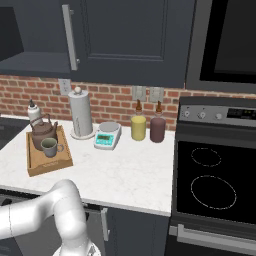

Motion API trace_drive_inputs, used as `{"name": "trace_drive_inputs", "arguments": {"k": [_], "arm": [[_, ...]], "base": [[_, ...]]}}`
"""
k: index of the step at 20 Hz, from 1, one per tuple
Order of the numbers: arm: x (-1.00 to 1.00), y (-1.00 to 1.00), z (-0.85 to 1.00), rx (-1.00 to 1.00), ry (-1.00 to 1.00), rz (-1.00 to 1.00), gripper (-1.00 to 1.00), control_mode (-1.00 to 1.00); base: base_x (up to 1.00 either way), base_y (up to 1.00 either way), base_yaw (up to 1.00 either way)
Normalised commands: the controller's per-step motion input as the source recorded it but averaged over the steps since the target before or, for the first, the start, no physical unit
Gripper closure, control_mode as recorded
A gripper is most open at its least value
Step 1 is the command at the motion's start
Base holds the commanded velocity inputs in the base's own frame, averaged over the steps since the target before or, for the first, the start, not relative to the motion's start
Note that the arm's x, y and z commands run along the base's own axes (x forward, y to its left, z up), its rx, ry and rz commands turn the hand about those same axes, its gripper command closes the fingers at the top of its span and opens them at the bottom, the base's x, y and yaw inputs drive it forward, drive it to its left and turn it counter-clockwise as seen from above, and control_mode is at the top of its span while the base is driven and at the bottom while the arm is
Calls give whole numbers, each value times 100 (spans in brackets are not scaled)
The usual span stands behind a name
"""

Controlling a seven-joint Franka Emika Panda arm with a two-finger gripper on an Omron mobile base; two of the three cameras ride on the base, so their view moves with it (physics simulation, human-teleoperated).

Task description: Pick the kettle from the counter and place it on the tray. Then pick the mug from the cabinet and place it on the tray. Then close the cabinet doors.

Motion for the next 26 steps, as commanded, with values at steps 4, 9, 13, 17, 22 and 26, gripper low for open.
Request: {"name": "trace_drive_inputs", "arguments": {"k": [4, 9, 13, 17, 22, 26], "arm": [[-18, -54, 28, 10, -9, 0, -100, -100], [-20, -59, 29, 13, -9, 0, -100, -100], [-16, -65, 33, 16, -8, 0, -100, -100], [-7, -70, 38, 16, -6, 2, -100, -100], [-1, -77, 39, 16, -2, 3, -100, -100], [0, -78, 38, 18, 0, 4, -100, -100]], "base": [[0, 0, 0], [0, 0, 0], [0, 0, 0], [0, 0, 0], [0, 0, 0], [0, 0, 0]]}}
